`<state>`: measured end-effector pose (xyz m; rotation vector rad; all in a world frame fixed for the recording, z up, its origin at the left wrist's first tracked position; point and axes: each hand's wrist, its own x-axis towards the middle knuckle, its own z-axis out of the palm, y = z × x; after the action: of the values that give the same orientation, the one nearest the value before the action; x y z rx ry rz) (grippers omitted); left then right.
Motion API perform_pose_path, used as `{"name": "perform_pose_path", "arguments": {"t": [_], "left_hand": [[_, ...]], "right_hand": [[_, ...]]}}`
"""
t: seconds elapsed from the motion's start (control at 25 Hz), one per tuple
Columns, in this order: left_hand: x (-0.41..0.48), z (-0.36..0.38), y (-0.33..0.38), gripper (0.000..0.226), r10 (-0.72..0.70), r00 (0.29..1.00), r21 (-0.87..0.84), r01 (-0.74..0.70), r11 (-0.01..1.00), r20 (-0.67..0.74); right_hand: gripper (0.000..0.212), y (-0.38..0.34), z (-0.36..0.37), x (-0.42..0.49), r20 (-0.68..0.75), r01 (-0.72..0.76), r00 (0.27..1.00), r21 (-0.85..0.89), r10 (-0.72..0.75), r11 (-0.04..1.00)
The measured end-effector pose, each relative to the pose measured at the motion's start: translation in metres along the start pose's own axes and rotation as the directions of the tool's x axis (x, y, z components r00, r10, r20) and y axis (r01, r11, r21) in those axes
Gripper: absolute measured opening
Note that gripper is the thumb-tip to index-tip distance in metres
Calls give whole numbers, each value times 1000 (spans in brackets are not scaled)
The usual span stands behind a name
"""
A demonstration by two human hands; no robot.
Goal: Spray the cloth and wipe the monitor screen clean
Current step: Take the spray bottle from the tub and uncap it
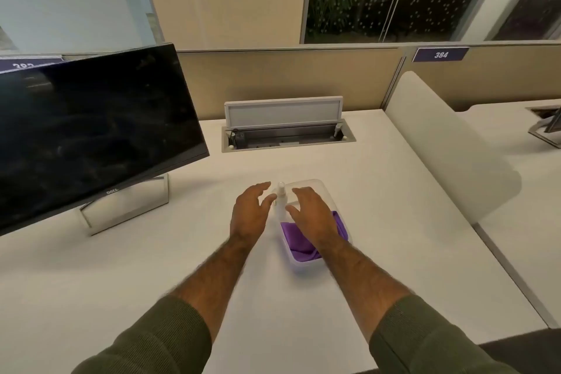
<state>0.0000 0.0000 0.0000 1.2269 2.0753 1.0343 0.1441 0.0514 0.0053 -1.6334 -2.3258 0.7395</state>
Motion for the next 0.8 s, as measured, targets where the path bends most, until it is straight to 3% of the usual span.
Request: {"name": "perform_pose_path", "arguments": {"t": [0.28, 0.44, 0.8], "left_hand": [[9, 8, 15, 35, -6, 1000, -135, 9, 991, 19], [15, 19, 24, 24, 4, 999, -102, 0, 995, 36], [26, 14, 43, 24, 80, 994, -62, -76, 995, 77]], "right_hand": [[51, -7, 7, 14, 86, -49, 996, 141, 37, 989], [46, 1, 8, 27, 104, -53, 994, 188, 34, 981], [42, 3, 9, 25, 85, -52, 996, 245, 32, 968]]}}
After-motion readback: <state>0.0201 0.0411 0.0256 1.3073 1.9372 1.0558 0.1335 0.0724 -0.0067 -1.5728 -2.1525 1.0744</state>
